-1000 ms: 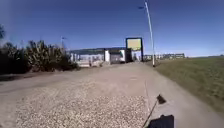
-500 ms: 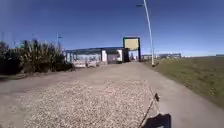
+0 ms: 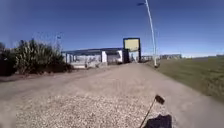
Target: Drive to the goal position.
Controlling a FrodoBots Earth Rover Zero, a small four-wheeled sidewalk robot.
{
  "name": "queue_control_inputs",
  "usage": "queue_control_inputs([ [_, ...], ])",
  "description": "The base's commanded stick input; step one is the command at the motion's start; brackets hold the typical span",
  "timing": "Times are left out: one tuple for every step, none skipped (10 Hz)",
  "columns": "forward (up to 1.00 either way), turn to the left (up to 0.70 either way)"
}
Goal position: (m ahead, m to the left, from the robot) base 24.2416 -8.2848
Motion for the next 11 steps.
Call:
queue_control_inputs([
  [1.00,0.00],
  [1.00,0.00],
  [1.00,0.00],
  [1.00,0.00],
  [1.00,0.00],
  [1.00,0.00],
  [1.00,0.00],
  [1.00,0.00],
  [1.00,0.00],
  [1.00,0.00],
  [1.00,0.00],
])
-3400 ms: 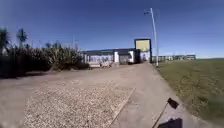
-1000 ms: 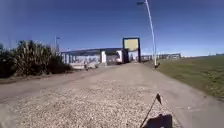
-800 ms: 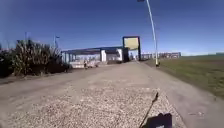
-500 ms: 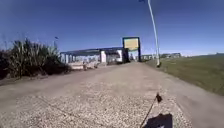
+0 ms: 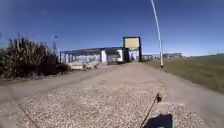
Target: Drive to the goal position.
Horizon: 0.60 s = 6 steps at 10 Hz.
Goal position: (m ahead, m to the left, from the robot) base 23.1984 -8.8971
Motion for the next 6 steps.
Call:
queue_control_inputs([
  [1.00,0.00],
  [1.00,0.00],
  [1.00,0.00],
  [1.00,0.00],
  [1.00,0.00],
  [1.00,0.00],
])
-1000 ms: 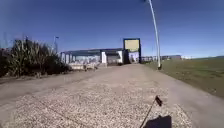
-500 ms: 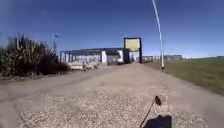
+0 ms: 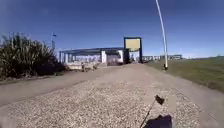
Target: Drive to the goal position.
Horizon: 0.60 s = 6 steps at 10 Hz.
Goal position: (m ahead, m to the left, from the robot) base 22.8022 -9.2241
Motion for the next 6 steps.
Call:
queue_control_inputs([
  [1.00,0.00],
  [1.00,0.00],
  [1.00,0.00],
  [1.00,0.00],
  [1.00,0.00],
  [1.00,0.00],
])
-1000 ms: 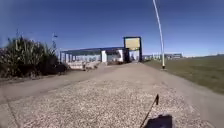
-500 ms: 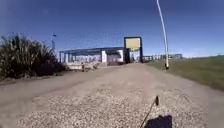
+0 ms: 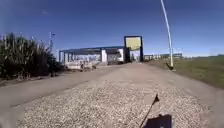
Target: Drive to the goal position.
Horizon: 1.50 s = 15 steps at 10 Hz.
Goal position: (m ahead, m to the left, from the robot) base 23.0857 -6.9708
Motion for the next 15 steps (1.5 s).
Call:
queue_control_inputs([
  [1.00,0.00],
  [1.00,0.00],
  [1.00,0.00],
  [1.00,0.00],
  [1.00,0.00],
  [1.00,0.00],
  [1.00,0.00],
  [1.00,0.00],
  [1.00,0.00],
  [1.00,0.00],
  [1.00,0.00],
  [1.00,0.00],
  [1.00,0.00],
  [1.00,0.00],
  [1.00,0.00],
])
